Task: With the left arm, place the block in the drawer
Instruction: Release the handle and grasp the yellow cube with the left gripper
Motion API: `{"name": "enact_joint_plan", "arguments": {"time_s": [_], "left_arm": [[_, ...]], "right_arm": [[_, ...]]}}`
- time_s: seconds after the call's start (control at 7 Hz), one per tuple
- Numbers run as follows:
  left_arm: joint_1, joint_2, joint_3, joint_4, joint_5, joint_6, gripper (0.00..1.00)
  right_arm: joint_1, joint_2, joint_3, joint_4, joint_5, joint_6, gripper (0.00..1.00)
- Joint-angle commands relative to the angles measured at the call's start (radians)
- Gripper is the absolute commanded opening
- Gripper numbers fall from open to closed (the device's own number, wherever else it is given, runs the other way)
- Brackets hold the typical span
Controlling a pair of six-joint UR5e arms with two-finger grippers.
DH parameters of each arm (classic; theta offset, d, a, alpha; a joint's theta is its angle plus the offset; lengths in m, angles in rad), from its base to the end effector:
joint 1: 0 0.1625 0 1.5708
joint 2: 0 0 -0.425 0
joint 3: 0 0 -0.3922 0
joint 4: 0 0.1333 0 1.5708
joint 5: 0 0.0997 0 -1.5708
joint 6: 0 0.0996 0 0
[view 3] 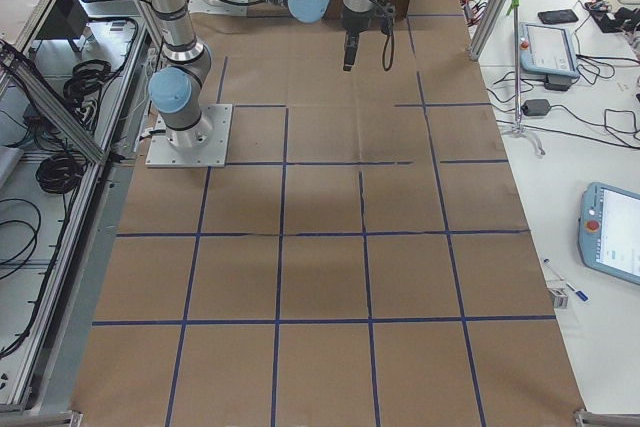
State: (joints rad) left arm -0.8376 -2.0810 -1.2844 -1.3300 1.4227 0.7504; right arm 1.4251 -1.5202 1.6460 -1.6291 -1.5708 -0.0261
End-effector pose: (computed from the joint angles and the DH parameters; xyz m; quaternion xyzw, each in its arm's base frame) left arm 0.3527 -0.6127 0.3495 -0.0092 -0.9972 0.0562 0.0488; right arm 0.0588 -0.5174 0.4316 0.0597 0.9976 0.0336 0.0029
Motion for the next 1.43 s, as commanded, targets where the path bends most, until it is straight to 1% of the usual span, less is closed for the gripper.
{"name": "enact_joint_plan", "arguments": {"time_s": [0.0, 0.29, 0.57, 0.71, 0.86, 1.14, 1.29], "left_arm": [[0.002, -0.092, 0.141, 0.002, 0.03, 0.01, 0.99], [0.003, -0.213, 0.317, -0.02, 0.033, 0.047, 0.99], [0.003, -0.341, 0.442, -0.023, 0.033, 0.084, 0.99], [0.006, -0.388, 0.489, -0.025, 0.035, 0.089, 0.99], [0.021, -0.427, 0.523, -0.028, 0.039, 0.09, 0.99], [0.026, -0.461, 0.521, -0.026, 0.041, 0.118, 0.99], [0.026, -0.502, 0.52, -0.022, 0.044, 0.118, 0.99]], "right_arm": [[0.0, 0.0, 0.0, 0.0, 0.0, 0.0, 1.0], [0.0, 0.0, 0.0, 0.0, 0.0, 0.0, 1.0], [0.0, -0.001, 0.0, 0.0, 0.0, 0.0, 1.0], [0.0, 0.0, 0.0, 0.0, 0.001, 0.0, 1.0], [0.0, -0.001, 0.0, 0.0, 0.0, 0.0, 1.0], [0.0, 0.0, 0.0, 0.0, 0.0, 0.0, 1.0], [0.0, 0.0, 0.0, 0.0, 0.0, 0.0, 1.0]]}}
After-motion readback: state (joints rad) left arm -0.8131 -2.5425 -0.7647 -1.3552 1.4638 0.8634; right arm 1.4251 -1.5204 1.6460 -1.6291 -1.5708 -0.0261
